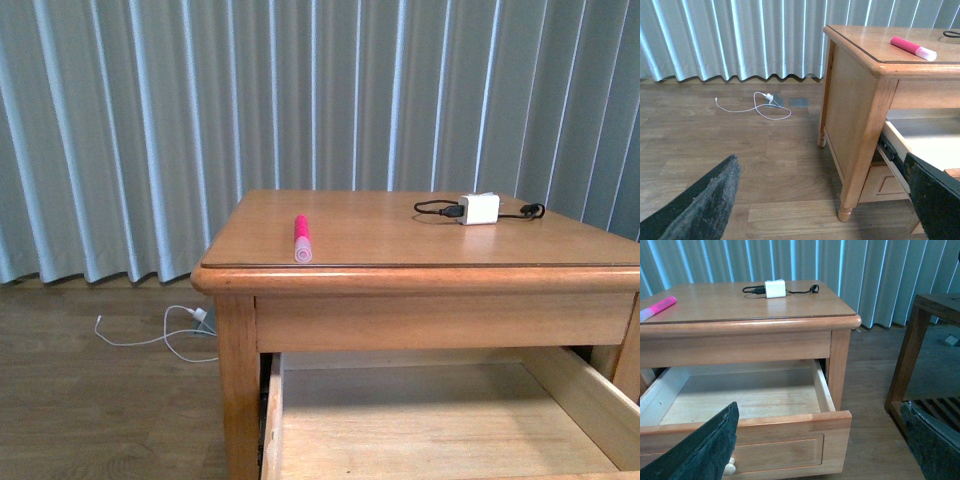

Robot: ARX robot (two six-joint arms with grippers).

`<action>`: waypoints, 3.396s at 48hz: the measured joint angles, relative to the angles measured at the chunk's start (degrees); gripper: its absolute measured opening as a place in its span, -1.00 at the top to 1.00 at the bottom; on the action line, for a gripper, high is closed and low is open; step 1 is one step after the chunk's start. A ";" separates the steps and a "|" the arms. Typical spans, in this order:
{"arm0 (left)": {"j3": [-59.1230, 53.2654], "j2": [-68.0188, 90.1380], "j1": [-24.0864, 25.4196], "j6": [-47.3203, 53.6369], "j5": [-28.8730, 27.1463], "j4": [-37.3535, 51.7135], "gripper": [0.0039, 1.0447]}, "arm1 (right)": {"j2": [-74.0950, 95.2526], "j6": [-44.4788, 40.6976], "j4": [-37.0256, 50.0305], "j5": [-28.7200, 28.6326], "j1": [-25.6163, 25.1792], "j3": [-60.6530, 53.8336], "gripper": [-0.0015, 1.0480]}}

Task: Place pink marker in drawer with both arms

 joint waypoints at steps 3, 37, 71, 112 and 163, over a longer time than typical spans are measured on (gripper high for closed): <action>0.00 0.00 0.00 0.00 0.00 0.00 -0.89 | 0.00 0.00 0.00 0.00 0.00 0.00 -0.83; 33.16 51.19 0.76 5.51 13.03 11.28 -0.89 | -0.04 0.00 0.00 0.00 0.00 0.00 -0.83; 73.77 102.90 -17.20 1.09 4.63 12.22 -0.89 | -0.04 0.00 0.00 0.00 0.00 0.00 -0.83; 89.13 115.93 -21.09 0.46 0.31 3.80 -0.89 | -0.04 0.00 0.00 0.00 0.00 0.00 -0.83; 83.21 111.78 -20.13 7.45 5.60 5.33 0.73 | -0.04 0.00 0.00 0.00 0.00 0.00 -0.83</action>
